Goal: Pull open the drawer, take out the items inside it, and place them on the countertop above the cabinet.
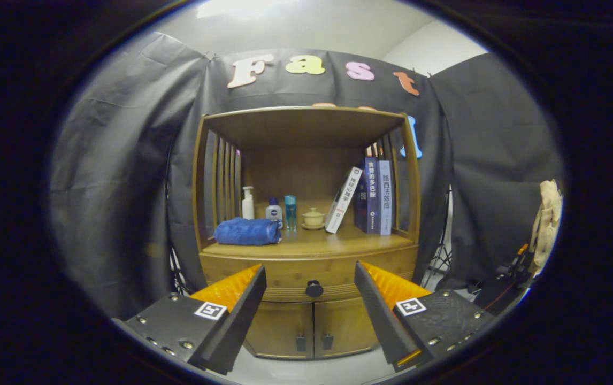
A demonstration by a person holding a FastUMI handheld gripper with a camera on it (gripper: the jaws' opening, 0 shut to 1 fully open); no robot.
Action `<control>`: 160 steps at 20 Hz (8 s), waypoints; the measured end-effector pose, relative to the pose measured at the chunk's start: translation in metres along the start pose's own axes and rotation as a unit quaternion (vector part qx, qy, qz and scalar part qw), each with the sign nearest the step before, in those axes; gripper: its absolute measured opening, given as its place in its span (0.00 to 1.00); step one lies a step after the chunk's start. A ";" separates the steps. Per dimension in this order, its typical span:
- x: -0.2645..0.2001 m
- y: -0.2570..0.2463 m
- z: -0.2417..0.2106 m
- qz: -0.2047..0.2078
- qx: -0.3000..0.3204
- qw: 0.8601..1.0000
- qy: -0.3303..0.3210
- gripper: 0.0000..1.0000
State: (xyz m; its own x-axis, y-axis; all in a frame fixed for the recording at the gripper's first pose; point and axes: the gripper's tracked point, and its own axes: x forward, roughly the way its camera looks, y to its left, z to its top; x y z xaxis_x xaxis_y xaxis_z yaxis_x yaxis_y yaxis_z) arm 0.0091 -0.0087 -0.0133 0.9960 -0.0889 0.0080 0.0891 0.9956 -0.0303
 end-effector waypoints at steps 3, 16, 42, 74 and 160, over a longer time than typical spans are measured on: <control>0.001 -0.002 0.000 -0.004 -0.001 1.000 -0.003 0.99; 0.013 -0.013 -0.001 -0.013 -0.024 1.000 -0.010 0.99; 0.166 -0.010 -0.122 0.013 -0.026 0.999 0.044 0.99; 0.187 -0.010 -0.169 0.011 -0.022 0.992 0.120 0.35; 0.025 0.011 0.029 -0.044 -0.064 0.995 0.066 0.99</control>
State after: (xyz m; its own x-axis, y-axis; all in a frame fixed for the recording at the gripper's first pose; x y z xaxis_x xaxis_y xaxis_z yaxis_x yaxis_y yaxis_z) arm 0.0345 0.0005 0.0155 0.9758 -0.1864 -0.1146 0.1668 0.9727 -0.1616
